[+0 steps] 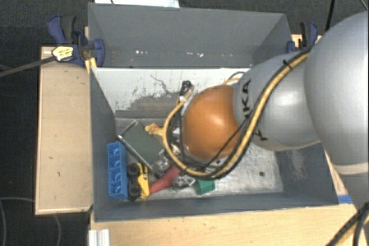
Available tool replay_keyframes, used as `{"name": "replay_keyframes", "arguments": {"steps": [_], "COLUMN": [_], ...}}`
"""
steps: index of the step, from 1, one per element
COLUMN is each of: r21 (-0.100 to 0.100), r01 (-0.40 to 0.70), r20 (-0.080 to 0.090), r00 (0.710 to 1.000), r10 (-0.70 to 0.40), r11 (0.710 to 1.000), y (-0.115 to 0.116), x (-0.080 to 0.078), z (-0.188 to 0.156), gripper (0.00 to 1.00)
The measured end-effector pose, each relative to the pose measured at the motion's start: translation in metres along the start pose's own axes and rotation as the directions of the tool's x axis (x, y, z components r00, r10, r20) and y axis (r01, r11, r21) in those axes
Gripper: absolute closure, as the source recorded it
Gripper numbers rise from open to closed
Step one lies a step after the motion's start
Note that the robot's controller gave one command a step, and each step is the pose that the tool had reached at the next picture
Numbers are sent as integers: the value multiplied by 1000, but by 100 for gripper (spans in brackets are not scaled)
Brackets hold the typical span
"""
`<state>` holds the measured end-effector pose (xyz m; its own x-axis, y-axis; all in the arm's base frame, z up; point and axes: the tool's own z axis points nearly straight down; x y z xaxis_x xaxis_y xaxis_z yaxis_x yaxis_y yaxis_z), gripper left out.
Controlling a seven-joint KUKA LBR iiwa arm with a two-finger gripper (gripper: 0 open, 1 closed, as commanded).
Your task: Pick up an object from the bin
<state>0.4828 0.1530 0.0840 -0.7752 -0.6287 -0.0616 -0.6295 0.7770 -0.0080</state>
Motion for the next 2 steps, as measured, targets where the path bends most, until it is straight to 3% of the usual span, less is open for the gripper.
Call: {"name": "replay_keyframes", "arguments": {"steps": [1, 2], "r21": [0, -1], "r01": [0, -2], "r20": [1, -11], "r00": [1000, 1000], "r10": [0, 2], "r11": [1000, 1000], "y": [-1, -1], "x": [2, 2], "z": [0, -4], "gripper": [100, 100]}}
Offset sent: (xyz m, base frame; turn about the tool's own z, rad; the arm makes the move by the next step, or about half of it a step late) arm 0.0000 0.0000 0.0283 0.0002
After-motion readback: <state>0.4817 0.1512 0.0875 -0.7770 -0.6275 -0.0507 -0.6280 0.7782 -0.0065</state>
